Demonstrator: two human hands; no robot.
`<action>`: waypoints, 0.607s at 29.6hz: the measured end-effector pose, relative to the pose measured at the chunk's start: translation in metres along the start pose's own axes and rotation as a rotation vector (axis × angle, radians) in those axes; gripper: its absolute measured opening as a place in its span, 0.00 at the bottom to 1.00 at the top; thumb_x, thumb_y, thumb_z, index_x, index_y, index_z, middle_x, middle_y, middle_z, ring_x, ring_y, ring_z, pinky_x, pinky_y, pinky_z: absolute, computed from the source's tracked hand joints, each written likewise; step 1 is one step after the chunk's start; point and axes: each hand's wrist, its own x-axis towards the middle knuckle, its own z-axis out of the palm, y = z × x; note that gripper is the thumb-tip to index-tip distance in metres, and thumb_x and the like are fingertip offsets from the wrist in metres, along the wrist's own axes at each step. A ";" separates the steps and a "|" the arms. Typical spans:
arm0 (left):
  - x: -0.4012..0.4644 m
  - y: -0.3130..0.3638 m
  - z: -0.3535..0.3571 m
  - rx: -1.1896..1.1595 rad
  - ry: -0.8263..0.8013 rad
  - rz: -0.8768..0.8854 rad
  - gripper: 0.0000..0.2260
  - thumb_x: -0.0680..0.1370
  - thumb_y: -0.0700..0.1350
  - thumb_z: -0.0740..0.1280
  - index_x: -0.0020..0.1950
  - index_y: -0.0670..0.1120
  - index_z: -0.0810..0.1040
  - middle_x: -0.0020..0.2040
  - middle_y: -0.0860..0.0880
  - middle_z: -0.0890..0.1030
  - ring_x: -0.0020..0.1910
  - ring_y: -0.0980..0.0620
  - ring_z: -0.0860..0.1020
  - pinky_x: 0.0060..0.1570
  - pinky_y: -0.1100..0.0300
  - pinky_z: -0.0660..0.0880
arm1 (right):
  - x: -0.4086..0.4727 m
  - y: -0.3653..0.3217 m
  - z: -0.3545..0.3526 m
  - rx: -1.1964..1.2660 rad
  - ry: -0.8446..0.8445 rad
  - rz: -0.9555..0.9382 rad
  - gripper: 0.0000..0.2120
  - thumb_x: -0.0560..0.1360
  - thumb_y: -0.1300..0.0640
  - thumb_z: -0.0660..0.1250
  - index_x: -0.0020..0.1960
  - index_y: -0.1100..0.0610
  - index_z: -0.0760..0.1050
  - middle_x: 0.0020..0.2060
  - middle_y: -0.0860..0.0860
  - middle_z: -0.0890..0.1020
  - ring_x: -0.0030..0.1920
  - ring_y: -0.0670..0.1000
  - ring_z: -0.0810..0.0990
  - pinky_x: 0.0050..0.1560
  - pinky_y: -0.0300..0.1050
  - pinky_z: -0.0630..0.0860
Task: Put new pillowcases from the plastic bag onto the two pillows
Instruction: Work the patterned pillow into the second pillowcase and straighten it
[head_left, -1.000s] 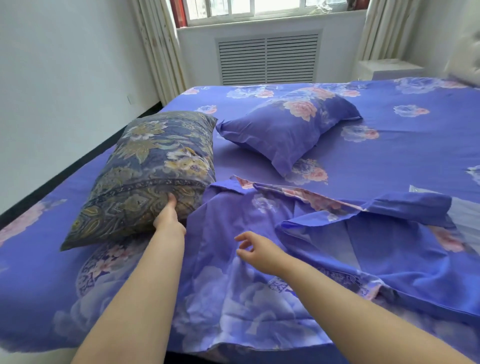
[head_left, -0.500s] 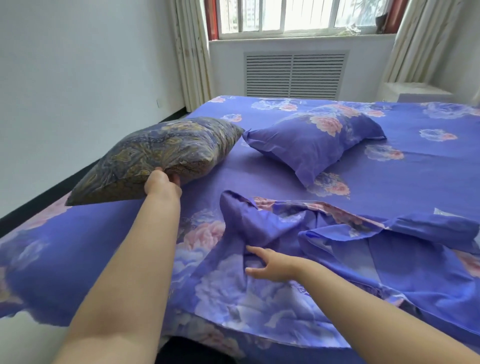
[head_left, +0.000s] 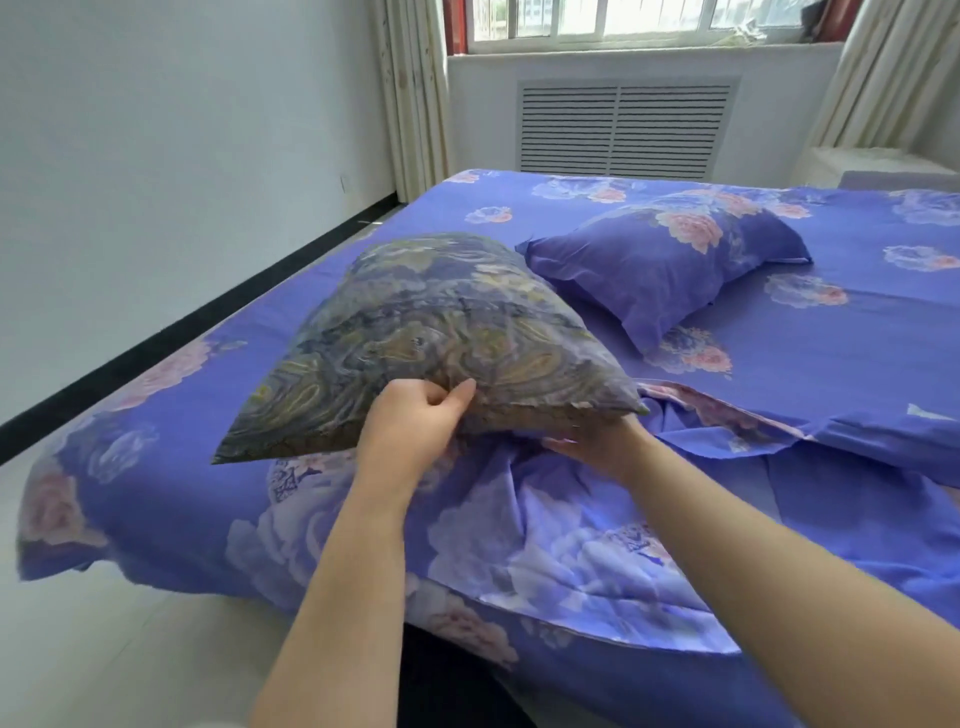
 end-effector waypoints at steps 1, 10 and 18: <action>-0.006 0.000 0.000 0.150 0.066 0.108 0.22 0.76 0.59 0.64 0.30 0.43 0.76 0.22 0.49 0.72 0.28 0.46 0.74 0.30 0.56 0.68 | 0.000 -0.006 -0.002 0.013 -0.018 0.019 0.21 0.83 0.52 0.46 0.69 0.61 0.65 0.67 0.59 0.71 0.59 0.60 0.75 0.52 0.48 0.72; 0.043 -0.094 -0.007 0.157 -0.026 -0.536 0.54 0.66 0.71 0.66 0.77 0.43 0.42 0.77 0.38 0.47 0.75 0.37 0.50 0.70 0.40 0.53 | 0.006 -0.027 0.004 -0.556 -0.008 -0.042 0.41 0.65 0.27 0.63 0.69 0.53 0.70 0.52 0.50 0.84 0.51 0.46 0.82 0.59 0.42 0.74; 0.027 -0.112 0.011 -0.161 0.244 -0.474 0.31 0.66 0.54 0.77 0.62 0.38 0.74 0.56 0.38 0.80 0.54 0.38 0.78 0.53 0.45 0.75 | 0.013 -0.002 0.036 -0.949 0.082 -0.153 0.26 0.70 0.50 0.70 0.63 0.64 0.74 0.60 0.58 0.77 0.60 0.56 0.76 0.62 0.47 0.70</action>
